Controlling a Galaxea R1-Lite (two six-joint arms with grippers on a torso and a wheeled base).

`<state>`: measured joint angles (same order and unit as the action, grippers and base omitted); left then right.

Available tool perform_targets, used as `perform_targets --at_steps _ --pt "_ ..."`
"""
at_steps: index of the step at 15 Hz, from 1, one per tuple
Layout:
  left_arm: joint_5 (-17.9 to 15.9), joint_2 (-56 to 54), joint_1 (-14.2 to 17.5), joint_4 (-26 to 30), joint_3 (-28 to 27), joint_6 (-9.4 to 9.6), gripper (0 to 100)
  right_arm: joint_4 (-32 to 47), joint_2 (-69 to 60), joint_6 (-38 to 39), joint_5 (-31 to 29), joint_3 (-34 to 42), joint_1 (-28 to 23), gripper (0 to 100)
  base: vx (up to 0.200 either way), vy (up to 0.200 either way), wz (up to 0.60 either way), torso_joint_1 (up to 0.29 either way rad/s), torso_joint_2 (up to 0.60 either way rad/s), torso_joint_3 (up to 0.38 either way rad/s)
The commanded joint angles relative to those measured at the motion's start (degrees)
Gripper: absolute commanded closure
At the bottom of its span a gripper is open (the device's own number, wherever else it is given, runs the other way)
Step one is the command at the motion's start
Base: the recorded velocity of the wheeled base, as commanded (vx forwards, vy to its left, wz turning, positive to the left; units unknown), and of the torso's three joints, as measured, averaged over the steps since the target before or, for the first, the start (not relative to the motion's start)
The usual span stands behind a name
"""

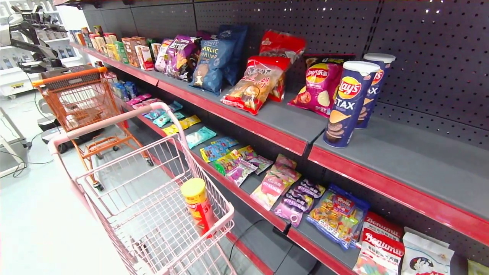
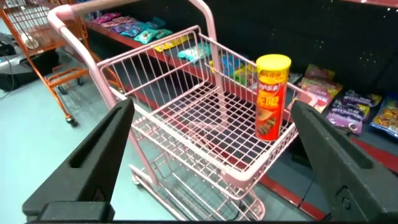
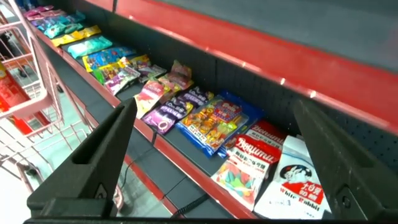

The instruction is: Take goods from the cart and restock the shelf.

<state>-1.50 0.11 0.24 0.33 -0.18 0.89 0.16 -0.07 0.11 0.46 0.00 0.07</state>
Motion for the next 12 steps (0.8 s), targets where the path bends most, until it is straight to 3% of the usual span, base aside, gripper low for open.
perform_targets --at_steps 1,8,11,12 --pt "0.0 0.0 0.0 0.0 0.0 -0.01 0 0.0 0.1 0.0 0.1 0.0 0.0 0 0.000 0.000 0.00 -0.207 0.52 0.305" --pt "-0.1 0.4 -0.1 0.0 0.0 0.16 0 0.0 0.1 0.0 0.0 0.0 0.0 0 0.000 0.000 0.00 -0.192 0.53 0.336" --pt "-0.1 0.0 -0.1 0.0 -0.1 0.34 0 0.0 0.1 0.0 0.0 0.0 0.0 0 0.000 0.000 0.00 -0.054 0.17 0.113" --pt "-0.4 1.0 -0.1 -0.1 -2.4 0.69 0 0.0 0.1 0.0 0.1 0.0 0.0 0 0.000 0.000 0.00 -0.007 0.05 0.036"
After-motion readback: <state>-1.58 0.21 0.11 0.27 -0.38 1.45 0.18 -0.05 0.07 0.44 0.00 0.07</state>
